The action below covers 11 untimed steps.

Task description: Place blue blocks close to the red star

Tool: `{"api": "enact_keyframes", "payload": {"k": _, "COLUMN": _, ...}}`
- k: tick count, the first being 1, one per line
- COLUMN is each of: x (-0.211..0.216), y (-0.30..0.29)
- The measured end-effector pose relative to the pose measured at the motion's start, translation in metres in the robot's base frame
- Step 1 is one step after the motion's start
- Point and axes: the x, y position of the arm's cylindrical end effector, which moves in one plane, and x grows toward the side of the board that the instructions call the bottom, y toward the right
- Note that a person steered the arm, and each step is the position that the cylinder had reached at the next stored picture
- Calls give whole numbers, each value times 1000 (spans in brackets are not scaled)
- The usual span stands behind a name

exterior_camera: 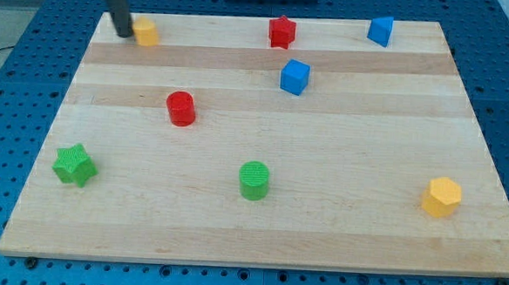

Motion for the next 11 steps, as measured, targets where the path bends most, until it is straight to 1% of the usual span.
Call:
{"api": "enact_keyframes", "payload": {"k": 1, "x": 8, "y": 45}}
{"api": "enact_keyframes", "payload": {"k": 3, "x": 1, "y": 125}}
{"api": "enact_keyframes", "payload": {"k": 4, "x": 33, "y": 124}}
{"api": "enact_keyframes", "payload": {"k": 5, "x": 51, "y": 235}}
{"api": "enact_keyframes", "payload": {"k": 7, "x": 33, "y": 441}}
{"api": "enact_keyframes", "payload": {"k": 8, "x": -1, "y": 458}}
{"api": "enact_keyframes", "payload": {"k": 9, "x": -10, "y": 441}}
{"api": "enact_keyframes", "payload": {"k": 10, "x": -25, "y": 439}}
{"api": "enact_keyframes", "payload": {"k": 11, "x": -26, "y": 390}}
